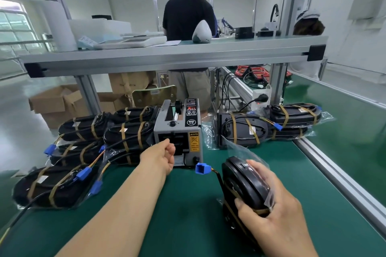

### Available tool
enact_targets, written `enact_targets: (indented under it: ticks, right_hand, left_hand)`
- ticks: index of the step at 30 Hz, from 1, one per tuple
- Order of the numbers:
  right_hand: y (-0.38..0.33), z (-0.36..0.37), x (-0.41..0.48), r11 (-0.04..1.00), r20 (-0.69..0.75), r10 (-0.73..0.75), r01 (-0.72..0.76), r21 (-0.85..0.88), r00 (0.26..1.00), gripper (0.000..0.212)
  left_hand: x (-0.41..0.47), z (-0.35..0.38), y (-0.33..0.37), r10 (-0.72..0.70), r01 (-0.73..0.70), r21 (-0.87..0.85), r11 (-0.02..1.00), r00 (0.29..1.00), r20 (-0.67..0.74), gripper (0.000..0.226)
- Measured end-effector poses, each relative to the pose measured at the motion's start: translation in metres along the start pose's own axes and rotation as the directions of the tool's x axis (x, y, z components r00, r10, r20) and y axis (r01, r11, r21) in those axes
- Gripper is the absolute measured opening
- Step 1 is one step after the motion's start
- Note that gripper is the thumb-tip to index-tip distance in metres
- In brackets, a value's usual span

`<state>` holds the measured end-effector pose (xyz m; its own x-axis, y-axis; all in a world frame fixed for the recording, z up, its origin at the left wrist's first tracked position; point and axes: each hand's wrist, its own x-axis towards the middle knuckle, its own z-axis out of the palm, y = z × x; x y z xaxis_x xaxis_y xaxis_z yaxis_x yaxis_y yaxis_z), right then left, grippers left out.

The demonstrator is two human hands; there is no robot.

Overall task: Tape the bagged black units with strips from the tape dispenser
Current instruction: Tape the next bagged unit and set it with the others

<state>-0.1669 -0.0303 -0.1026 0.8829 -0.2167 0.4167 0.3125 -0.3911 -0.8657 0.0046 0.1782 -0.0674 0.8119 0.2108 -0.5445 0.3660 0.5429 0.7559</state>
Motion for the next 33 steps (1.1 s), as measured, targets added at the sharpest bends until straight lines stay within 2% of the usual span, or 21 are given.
enact_targets:
  ticks: [6,10,16,22,25,33]
  right_hand:
    - [0.004,0.0,0.0,1.0,0.01,0.006,-0.006,0.01,1.0,0.079]
    - [0.003,0.002,0.0,1.0,0.002,-0.009,0.009,-0.011,1.0,0.078]
    - [0.002,0.002,-0.003,1.0,0.021,-0.001,0.002,-0.007,1.0,0.079]
    - [0.002,0.002,0.001,1.0,0.015,0.003,-0.003,0.005,1.0,0.077]
    - [0.003,0.001,-0.002,1.0,0.018,-0.001,0.001,0.0,1.0,0.078]
    - [0.003,0.002,-0.002,0.999,0.026,-0.024,0.025,-0.026,0.999,0.078]
  left_hand:
    - [0.005,0.012,-0.003,-0.021,0.016,-0.065,0.998,0.997,-0.076,0.014]
    - [0.004,0.019,-0.004,0.033,-0.057,-0.142,0.988,0.986,-0.162,0.016]
    - [0.004,-0.001,-0.012,0.198,-0.208,-0.032,0.978,0.962,-0.189,0.017]
    - [0.006,0.002,-0.01,0.061,-0.058,0.035,0.998,0.994,-0.088,0.013]
    - [0.01,0.01,-0.009,0.043,-0.041,0.028,0.999,0.996,-0.083,0.012]
    - [0.017,0.022,-0.006,0.046,-0.075,-0.167,0.983,0.985,-0.168,0.009]
